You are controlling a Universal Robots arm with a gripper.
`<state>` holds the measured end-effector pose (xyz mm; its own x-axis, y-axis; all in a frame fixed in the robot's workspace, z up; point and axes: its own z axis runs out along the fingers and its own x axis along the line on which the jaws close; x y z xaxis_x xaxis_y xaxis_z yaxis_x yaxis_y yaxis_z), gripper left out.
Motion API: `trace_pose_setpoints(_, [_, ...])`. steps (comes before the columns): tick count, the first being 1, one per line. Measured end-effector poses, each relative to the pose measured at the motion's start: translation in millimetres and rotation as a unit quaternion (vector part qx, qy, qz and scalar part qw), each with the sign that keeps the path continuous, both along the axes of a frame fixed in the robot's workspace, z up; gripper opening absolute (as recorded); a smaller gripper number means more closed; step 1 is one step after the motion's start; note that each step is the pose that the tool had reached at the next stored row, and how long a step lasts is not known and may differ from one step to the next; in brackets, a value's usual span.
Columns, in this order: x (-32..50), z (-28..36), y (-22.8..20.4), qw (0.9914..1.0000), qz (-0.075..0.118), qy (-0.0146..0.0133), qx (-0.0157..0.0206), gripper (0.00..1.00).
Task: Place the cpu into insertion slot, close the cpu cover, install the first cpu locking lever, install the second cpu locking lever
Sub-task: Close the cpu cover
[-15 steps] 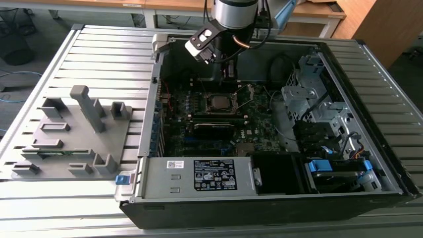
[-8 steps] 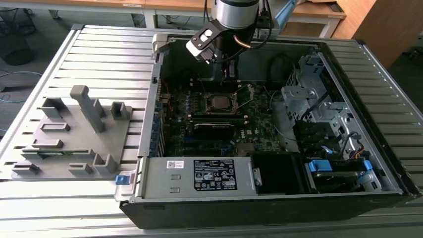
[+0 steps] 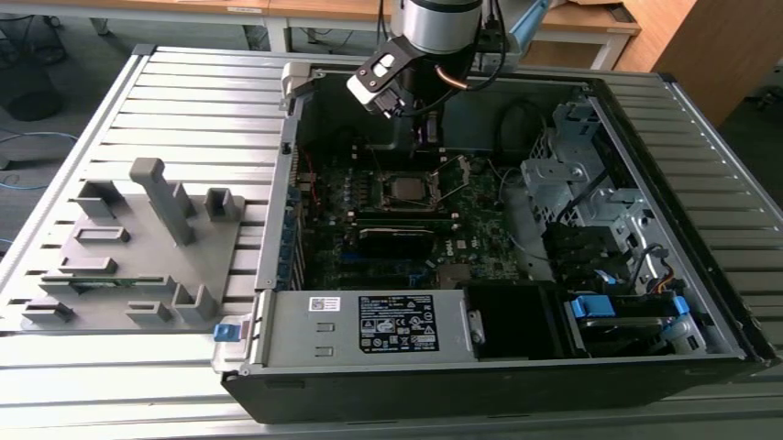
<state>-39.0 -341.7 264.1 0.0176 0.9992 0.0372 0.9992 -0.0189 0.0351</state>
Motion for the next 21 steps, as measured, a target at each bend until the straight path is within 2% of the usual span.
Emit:
trace_pose_setpoints(9, [3.7,-0.2,0.0,1.00000,0.000,0.0000,0.0000,0.11])
trace_pose_setpoints(21, [19.9,-0.5,0.0,1.00000,0.000,0.0000,0.0000,0.11])
